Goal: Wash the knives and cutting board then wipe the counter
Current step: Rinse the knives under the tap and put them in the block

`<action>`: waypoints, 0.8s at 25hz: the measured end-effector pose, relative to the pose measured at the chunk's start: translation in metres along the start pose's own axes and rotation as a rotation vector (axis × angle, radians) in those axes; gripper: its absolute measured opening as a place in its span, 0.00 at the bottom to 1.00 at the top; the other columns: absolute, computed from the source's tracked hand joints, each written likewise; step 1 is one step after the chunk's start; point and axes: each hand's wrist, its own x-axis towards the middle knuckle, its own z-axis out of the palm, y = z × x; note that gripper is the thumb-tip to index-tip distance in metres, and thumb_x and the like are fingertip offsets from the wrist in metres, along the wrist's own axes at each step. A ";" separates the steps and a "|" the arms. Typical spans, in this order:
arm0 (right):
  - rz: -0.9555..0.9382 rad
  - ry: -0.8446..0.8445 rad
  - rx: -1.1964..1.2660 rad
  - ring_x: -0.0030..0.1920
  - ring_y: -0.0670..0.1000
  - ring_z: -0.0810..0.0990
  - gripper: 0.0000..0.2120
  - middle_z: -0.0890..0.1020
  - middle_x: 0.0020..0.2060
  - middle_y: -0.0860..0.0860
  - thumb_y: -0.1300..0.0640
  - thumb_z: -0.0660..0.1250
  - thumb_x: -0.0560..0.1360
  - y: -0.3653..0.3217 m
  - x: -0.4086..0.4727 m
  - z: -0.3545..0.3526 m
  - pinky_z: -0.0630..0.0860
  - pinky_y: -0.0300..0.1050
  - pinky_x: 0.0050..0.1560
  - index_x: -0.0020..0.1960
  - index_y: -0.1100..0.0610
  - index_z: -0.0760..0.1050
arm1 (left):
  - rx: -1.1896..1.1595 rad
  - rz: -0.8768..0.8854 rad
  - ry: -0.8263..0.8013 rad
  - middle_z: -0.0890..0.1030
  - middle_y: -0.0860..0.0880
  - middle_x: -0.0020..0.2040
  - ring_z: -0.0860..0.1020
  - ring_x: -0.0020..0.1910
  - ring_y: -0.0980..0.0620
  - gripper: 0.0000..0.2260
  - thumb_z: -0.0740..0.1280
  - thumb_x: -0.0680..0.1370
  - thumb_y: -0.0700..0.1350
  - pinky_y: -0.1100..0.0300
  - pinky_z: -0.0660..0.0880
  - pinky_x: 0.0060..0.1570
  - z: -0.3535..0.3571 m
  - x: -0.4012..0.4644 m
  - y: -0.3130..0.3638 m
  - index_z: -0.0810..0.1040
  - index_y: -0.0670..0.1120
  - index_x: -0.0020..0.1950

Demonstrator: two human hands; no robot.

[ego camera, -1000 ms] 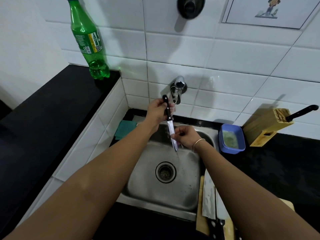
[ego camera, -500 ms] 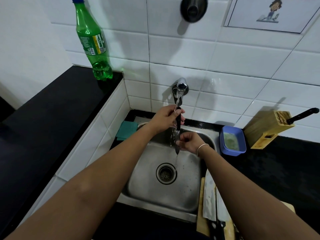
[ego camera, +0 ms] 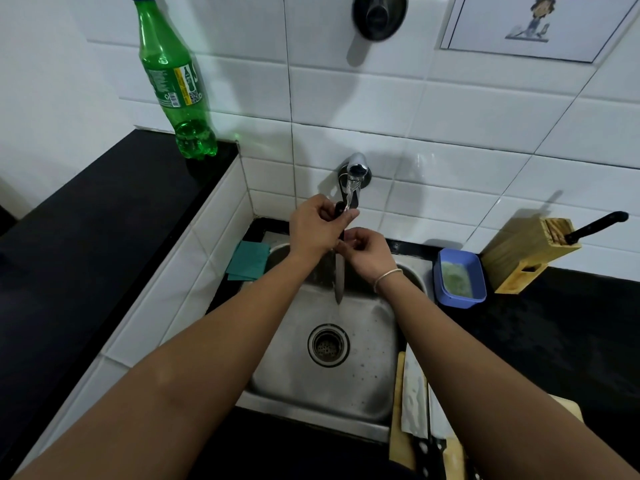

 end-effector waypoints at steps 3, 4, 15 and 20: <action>0.017 0.049 0.029 0.34 0.48 0.76 0.07 0.80 0.33 0.56 0.60 0.74 0.74 0.003 0.001 0.001 0.74 0.43 0.37 0.41 0.61 0.78 | -0.071 0.032 -0.103 0.75 0.54 0.29 0.72 0.29 0.58 0.15 0.80 0.69 0.48 0.63 0.71 0.32 0.001 0.000 0.000 0.73 0.51 0.36; 0.010 0.055 0.043 0.35 0.48 0.77 0.06 0.81 0.34 0.58 0.61 0.73 0.74 0.004 0.000 0.000 0.75 0.44 0.38 0.43 0.63 0.79 | -0.095 0.046 -0.169 0.77 0.53 0.32 0.74 0.31 0.57 0.13 0.80 0.69 0.45 0.60 0.74 0.35 -0.001 -0.001 0.000 0.75 0.50 0.38; 0.081 -0.031 0.054 0.28 0.48 0.79 0.11 0.82 0.28 0.52 0.58 0.78 0.70 0.015 -0.003 -0.002 0.75 0.40 0.32 0.33 0.54 0.77 | -0.380 -0.238 -0.002 0.81 0.44 0.38 0.79 0.39 0.47 0.06 0.75 0.75 0.40 0.45 0.80 0.45 -0.017 0.011 0.016 0.79 0.43 0.43; 0.149 -0.133 0.236 0.29 0.48 0.82 0.05 0.84 0.29 0.53 0.67 0.71 0.74 0.021 -0.012 -0.004 0.79 0.40 0.34 0.41 0.61 0.82 | -0.358 -0.295 0.030 0.80 0.46 0.36 0.80 0.38 0.45 0.08 0.75 0.75 0.42 0.50 0.82 0.38 -0.022 0.014 0.009 0.78 0.46 0.40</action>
